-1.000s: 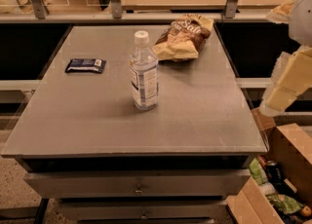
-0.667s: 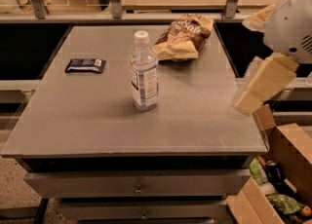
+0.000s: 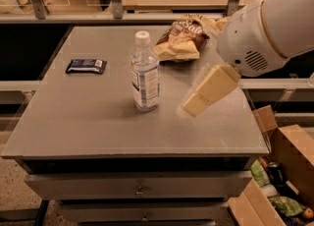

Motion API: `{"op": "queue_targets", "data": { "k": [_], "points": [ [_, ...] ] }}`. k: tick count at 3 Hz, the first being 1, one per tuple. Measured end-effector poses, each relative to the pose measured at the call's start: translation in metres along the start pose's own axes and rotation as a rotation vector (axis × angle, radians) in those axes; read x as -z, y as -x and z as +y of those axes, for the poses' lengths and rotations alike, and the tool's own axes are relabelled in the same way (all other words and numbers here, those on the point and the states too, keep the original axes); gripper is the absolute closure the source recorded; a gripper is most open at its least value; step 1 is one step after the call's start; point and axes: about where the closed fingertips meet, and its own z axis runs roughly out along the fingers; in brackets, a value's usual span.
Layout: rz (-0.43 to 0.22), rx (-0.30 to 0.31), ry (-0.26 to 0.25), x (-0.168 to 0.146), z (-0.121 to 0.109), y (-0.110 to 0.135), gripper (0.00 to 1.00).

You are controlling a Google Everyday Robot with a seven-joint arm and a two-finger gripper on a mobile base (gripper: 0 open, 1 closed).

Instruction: Move blue plastic bottle near brown chip bag

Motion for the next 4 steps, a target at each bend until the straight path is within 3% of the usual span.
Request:
{"op": "queue_targets", "data": {
  "k": [1,2,3,4],
  "points": [
    [-0.080,-0.024,0.040,-0.028,0.001,0.020,0.00],
    [-0.155,-0.046,0.113,-0.055,0.004,0.039,0.00],
    [-0.200,-0.052,0.168,-0.080,0.007,0.057,0.00],
    [-0.224,-0.063,0.215,-0.107,0.009,0.073,0.18]
  ]
}}
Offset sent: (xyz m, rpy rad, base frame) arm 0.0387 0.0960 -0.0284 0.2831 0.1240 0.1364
